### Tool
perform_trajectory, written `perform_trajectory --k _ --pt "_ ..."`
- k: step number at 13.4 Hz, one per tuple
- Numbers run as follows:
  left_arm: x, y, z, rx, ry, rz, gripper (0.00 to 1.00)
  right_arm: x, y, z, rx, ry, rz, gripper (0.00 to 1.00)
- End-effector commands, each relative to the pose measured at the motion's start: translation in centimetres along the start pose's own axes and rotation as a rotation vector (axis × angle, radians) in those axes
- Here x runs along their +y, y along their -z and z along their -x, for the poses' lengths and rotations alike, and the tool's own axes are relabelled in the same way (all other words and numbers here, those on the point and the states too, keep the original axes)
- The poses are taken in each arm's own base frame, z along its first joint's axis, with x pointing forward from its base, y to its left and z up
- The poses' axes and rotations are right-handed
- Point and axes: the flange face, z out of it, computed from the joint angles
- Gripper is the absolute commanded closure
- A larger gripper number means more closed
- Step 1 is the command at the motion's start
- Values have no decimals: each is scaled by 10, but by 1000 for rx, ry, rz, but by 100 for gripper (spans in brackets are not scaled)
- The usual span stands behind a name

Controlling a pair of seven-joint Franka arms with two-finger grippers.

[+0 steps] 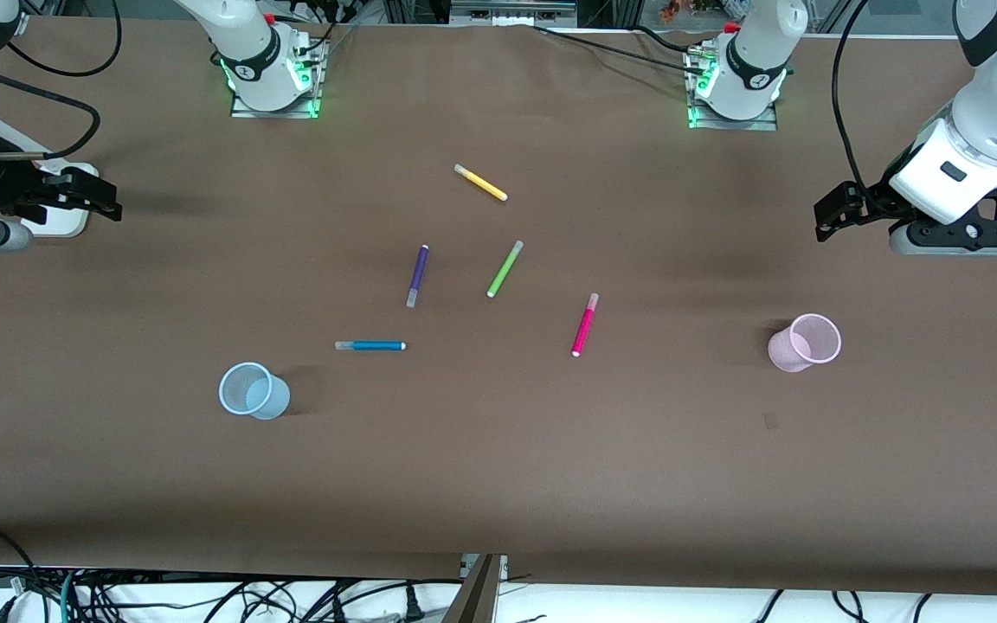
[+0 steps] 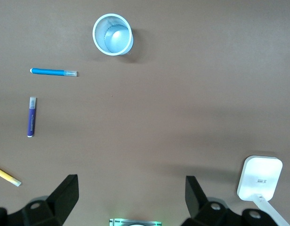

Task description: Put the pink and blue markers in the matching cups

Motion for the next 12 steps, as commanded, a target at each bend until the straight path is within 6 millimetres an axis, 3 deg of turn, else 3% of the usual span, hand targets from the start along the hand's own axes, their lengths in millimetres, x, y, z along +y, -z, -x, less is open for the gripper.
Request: perform_trajectory --k 1,5,7,9,12 --pt "-2 5 1 0 -22 -18 0 3 8 1 -2 -2 10 0" --pt "0 5 1 0 -24 -18 0 4 6 -4 6 -8 9 0" --pt "1 5 2 0 -26 -18 0 0 -5 -13 -3 -4 2 0" --pt "2 5 2 0 -29 -18 0 -19 -34 -33 -27 30 6 0" --pt "7 5 2 -1 -26 -11 0 -69 -77 -59 -61 107 7 0"
